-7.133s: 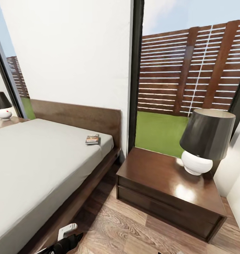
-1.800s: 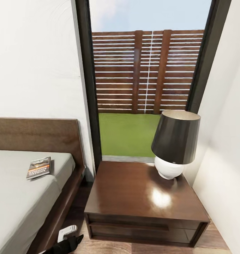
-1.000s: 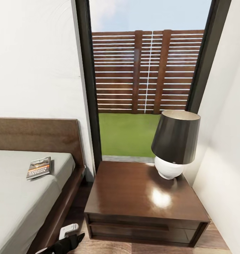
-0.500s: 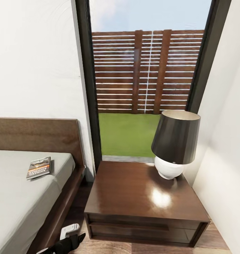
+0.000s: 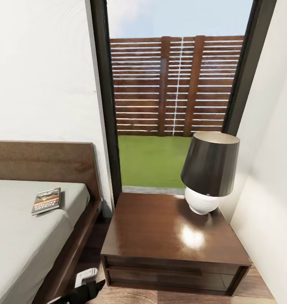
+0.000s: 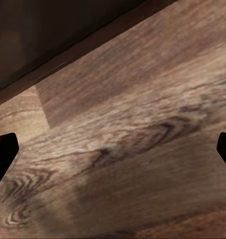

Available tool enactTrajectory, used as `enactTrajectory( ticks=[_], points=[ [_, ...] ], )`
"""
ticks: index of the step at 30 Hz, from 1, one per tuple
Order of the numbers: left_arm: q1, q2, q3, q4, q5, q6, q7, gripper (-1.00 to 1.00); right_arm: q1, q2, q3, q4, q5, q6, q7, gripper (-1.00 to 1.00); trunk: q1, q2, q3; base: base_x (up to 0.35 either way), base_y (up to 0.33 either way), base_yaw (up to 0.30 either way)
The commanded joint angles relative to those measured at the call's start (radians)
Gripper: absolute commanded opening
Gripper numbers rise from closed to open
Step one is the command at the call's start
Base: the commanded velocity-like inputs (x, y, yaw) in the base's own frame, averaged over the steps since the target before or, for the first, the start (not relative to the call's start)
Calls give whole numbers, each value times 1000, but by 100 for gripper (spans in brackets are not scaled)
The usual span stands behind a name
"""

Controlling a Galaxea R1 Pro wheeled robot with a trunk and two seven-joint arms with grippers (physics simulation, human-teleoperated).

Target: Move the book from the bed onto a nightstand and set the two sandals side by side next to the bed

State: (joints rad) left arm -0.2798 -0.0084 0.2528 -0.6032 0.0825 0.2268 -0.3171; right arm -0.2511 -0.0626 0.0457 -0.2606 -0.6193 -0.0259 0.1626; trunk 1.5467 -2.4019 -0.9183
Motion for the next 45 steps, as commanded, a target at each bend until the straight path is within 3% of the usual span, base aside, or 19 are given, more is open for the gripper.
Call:
enactTrajectory(
  ticks=[1,3,9,16,33,38,45],
  points=[
    [-1,-2,6,-1,9,10,-5,100,0,-1,6,-14,-9,5,3,100,0,0,-1,0,0,0],
    [-1,-3,6,-1,9,14,-4,100,0,-3,7,-46,-9,30,4,100,0,0,-1,0,0,0],
    [0,-5,6,-14,10,43,-4,100,0,0,11,-187,-8,200,5,100,0,0,-1,0,0,0],
    [-1,-5,7,-24,11,69,-2,100,0,4,14,-266,-10,358,6,100,0,0,-1,0,0,0],
    [-1,-18,8,-26,16,78,-2,100,0,5,14,-274,-11,381,23,100,0,0,-1,0,0,0],
    [-1,-23,8,-30,17,111,-5,100,0,4,16,-277,-10,384,98,100,0,0,-1,0,0,0],
    [-1,-27,8,-97,19,213,-10,100,0,-2,25,-285,-7,398,311,100,0,0,-1,0,0,0]
  ],
)
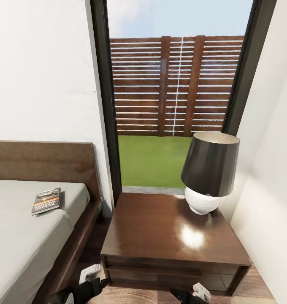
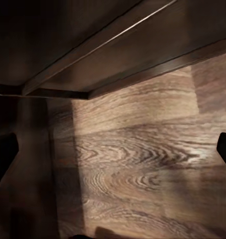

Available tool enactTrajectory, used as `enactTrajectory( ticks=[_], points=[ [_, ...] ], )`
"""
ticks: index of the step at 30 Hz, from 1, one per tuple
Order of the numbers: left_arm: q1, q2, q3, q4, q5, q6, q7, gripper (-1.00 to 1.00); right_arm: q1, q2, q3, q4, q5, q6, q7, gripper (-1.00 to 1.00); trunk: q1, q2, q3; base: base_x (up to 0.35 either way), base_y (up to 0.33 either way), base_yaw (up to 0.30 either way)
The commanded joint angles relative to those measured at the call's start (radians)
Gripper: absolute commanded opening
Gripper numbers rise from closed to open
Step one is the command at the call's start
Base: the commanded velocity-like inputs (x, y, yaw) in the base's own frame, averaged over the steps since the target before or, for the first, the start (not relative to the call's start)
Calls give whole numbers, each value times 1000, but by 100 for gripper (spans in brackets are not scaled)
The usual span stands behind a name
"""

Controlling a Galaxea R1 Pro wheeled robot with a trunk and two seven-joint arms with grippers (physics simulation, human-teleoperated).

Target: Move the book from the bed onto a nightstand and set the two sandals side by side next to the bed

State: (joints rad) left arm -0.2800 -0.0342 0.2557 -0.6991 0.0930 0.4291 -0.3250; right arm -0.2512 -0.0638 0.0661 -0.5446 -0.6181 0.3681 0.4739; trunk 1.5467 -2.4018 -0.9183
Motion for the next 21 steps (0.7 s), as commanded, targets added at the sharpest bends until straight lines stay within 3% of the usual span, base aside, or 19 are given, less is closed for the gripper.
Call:
enactTrajectory(
  ticks=[1,5,8,16,21],
  points=[
    [0,-3,6,-14,10,28,-3,100,0,-2,5,-2,-8,7,27,100,0,0,-1,0,0,0],
    [0,-19,5,-77,25,102,-10,100,0,-7,8,-11,-6,22,118,100,0,0,-1,0,0,0],
    [0,-40,5,-172,57,175,-20,100,1,-9,8,-38,-6,54,174,100,0,0,-1,0,0,0],
    [1,-68,5,-373,128,338,-28,100,1,-1,10,-144,-8,105,246,100,0,0,-1,0,0,0],
    [3,-72,4,-473,171,396,-28,100,1,11,11,-229,-8,115,275,100,0,0,-1,0,0,0]
  ],
)
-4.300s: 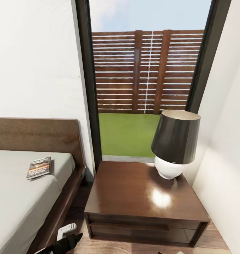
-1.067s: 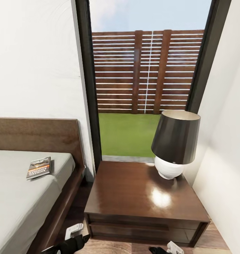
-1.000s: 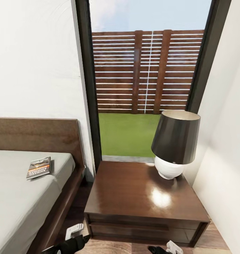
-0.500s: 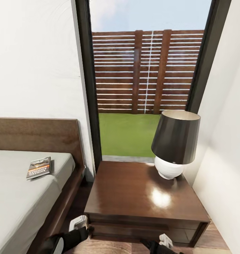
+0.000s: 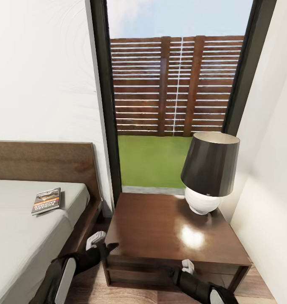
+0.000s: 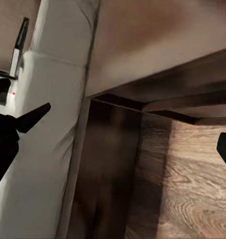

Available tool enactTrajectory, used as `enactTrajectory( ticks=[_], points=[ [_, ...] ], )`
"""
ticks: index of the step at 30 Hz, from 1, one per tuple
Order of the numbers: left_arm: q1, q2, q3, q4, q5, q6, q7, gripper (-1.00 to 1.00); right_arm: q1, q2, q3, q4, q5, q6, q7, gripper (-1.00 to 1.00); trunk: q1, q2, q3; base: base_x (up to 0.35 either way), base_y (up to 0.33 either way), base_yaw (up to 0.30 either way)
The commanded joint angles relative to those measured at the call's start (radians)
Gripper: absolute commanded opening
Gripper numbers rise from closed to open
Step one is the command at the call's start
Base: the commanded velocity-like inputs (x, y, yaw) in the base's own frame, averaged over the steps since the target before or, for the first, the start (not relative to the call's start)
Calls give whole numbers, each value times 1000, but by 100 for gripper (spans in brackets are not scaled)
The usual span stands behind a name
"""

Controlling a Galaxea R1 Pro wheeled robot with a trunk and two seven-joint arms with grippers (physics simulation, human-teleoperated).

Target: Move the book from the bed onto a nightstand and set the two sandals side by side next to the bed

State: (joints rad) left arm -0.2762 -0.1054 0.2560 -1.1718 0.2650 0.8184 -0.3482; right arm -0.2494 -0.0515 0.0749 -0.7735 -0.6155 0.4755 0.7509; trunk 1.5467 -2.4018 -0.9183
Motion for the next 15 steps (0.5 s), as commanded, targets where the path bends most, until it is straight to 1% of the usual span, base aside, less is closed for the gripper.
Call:
enactTrajectory(
  ticks=[1,4,6,8,10,12,13,15],
  points=[
    [0,-2,3,-21,9,16,-4,100,0,1,3,-18,-10,10,1,100,0,0,-1,0,0,0],
    [1,-2,3,-82,37,56,-3,100,0,7,4,-67,-9,27,4,100,0,0,-1,0,0,0],
    [1,0,3,-127,53,95,-2,100,-1,15,6,-95,-10,49,4,100,0,0,-1,0,0,0],
    [-2,2,3,-168,66,133,-1,100,-2,28,8,-120,-11,80,2,100,0,0,-1,0,0,0],
    [-7,4,3,-200,74,156,0,100,-4,43,9,-139,-11,114,-2,100,0,0,-1,0,0,0],
    [-25,5,3,-220,79,170,1,100,-8,55,9,-152,-12,147,-8,100,0,0,-1,0,0,0],
    [-54,5,4,-233,82,178,3,100,-14,64,9,-162,-14,173,-15,100,0,0,-1,0,0,0],
    [-90,2,4,-239,84,185,11,100,-25,73,9,-170,-17,192,-22,100,0,0,-1,0,0,0]
  ],
)
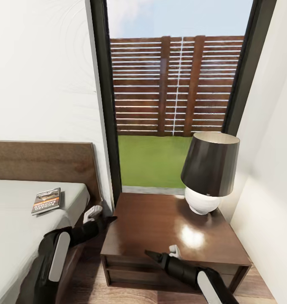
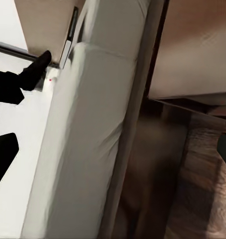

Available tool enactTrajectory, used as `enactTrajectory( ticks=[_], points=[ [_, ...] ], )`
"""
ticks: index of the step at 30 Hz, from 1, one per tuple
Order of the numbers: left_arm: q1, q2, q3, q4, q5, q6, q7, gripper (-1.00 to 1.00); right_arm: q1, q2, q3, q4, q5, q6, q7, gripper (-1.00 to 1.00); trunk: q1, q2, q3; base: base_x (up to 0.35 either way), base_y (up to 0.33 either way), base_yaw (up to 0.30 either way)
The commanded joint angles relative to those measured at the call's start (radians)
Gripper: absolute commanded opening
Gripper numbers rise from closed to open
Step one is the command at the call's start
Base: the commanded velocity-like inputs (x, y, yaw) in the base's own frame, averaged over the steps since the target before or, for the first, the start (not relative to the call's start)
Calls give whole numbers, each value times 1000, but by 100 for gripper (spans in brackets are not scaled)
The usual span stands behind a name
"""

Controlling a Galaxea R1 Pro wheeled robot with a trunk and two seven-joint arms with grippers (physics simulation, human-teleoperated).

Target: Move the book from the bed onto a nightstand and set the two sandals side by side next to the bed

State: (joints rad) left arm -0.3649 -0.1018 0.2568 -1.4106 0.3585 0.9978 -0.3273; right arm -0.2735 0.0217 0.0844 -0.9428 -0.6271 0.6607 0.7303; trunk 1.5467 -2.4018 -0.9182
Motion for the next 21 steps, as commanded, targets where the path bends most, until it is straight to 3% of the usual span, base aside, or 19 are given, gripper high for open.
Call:
enactTrajectory(
  ticks=[1,12,21],
  points=[
    [-19,-2,4,-2,-8,7,-2,100,-7,5,0,-4,-7,14,-5,100,0,0,-1,0,0,0],
    [-244,-3,8,33,0,20,127,100,-110,56,0,-19,-34,73,-94,100,0,0,-1,0,0,0],
    [-440,14,22,172,0,23,196,100,-217,66,-5,-20,-140,154,-198,100,0,0,-1,0,0,0]
  ],
)
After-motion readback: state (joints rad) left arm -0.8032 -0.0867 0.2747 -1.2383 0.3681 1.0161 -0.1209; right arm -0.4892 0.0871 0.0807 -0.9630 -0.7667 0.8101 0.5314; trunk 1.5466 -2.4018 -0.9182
